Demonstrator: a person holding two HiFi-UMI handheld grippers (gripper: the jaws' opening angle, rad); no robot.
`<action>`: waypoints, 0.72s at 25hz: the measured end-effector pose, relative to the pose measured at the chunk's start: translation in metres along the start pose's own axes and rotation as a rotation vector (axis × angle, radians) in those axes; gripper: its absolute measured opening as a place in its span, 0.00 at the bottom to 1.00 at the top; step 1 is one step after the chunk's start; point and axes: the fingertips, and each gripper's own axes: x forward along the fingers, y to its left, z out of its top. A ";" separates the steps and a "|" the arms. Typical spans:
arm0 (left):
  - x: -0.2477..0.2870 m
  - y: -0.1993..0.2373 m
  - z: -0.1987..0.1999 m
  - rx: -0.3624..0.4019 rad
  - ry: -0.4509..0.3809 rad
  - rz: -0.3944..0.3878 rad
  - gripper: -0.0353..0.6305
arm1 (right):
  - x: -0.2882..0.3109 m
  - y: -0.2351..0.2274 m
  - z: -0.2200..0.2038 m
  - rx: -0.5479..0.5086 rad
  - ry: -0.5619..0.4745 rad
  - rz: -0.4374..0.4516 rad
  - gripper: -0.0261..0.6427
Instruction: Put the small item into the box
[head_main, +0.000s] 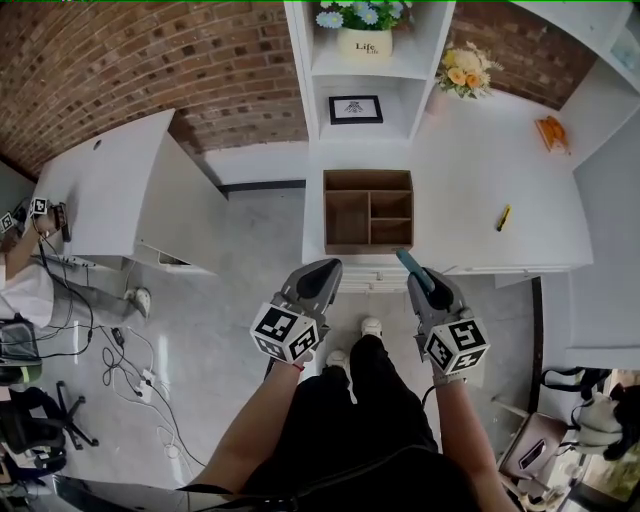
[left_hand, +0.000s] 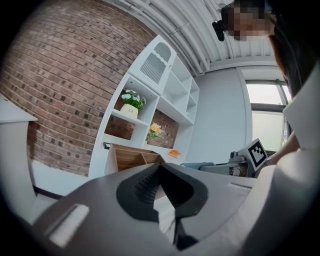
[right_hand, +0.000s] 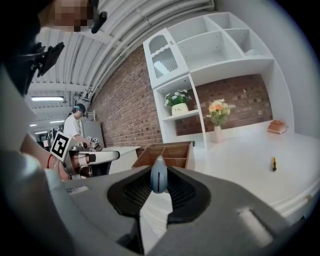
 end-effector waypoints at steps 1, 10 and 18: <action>0.004 0.000 0.002 0.003 -0.002 0.001 0.06 | 0.003 -0.003 0.001 -0.006 0.005 0.007 0.15; 0.029 0.005 0.004 0.018 -0.001 0.020 0.06 | 0.038 -0.016 0.004 -0.062 0.072 0.077 0.15; 0.035 0.018 0.004 0.005 -0.007 0.061 0.06 | 0.064 -0.018 -0.006 -0.149 0.181 0.127 0.15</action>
